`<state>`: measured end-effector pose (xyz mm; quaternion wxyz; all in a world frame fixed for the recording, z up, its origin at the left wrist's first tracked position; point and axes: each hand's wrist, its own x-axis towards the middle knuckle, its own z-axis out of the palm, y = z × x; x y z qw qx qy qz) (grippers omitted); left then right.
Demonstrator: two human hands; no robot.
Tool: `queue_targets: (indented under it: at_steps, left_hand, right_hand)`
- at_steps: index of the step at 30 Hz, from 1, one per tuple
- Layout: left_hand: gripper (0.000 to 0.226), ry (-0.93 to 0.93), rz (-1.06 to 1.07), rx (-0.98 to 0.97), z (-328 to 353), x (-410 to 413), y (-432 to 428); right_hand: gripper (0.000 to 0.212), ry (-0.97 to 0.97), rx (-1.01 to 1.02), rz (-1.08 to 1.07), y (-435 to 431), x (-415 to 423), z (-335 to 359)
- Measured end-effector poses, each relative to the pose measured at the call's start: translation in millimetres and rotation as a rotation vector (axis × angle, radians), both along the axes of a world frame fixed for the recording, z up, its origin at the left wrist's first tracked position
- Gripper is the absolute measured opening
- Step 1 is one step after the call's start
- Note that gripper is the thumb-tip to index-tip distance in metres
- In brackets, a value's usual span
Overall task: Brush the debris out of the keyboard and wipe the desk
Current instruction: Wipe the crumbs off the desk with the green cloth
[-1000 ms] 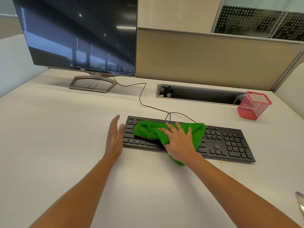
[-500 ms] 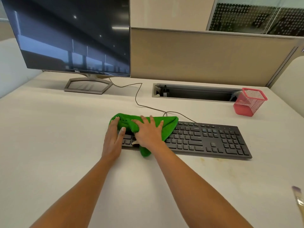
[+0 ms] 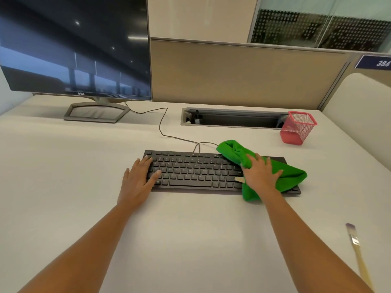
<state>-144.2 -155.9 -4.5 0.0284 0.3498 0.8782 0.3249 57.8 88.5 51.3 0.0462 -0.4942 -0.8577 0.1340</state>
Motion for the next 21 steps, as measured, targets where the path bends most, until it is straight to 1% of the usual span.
queue_targets:
  at_steps: [2, 4, 7, 9, 15, 18, 21]
  left_hand:
    - [0.088, 0.014, 0.006, -0.036, 1.6, 1.4, -0.1]
    - [0.096, 0.075, 0.028, -0.135, 2.5, 2.2, 0.2]
    - [0.099, 0.229, 0.069, -0.285, 5.7, 6.3, 4.3]
    - [0.100, 0.273, 0.087, -0.319, 10.2, 10.8, 11.6]
    - [0.101, 0.284, 0.015, -0.305, 20.9, 27.0, 41.2]
    - [0.103, 0.261, -0.041, -0.318, 22.7, 40.4, 55.8]
    - [0.104, 0.243, -0.096, -0.333, 22.3, 52.4, 68.4]
  right_hand:
    - [0.053, -0.004, 0.009, 0.076, -22.4, -8.0, 0.2]
    - [0.055, -0.025, 0.017, 0.218, -50.8, -17.4, -0.3]
    - [0.059, -0.083, 0.015, 0.458, -87.1, -22.8, -1.4]
    - [0.059, -0.094, 0.007, 0.507, -89.9, -15.9, -1.3]
    - [0.057, -0.109, 0.007, 0.369, -43.9, 38.9, -0.6]
    - [0.055, -0.107, -0.015, 0.237, -9.8, 65.0, 3.4]
    - [0.052, -0.058, -0.081, 0.095, 26.4, 80.4, 8.7]
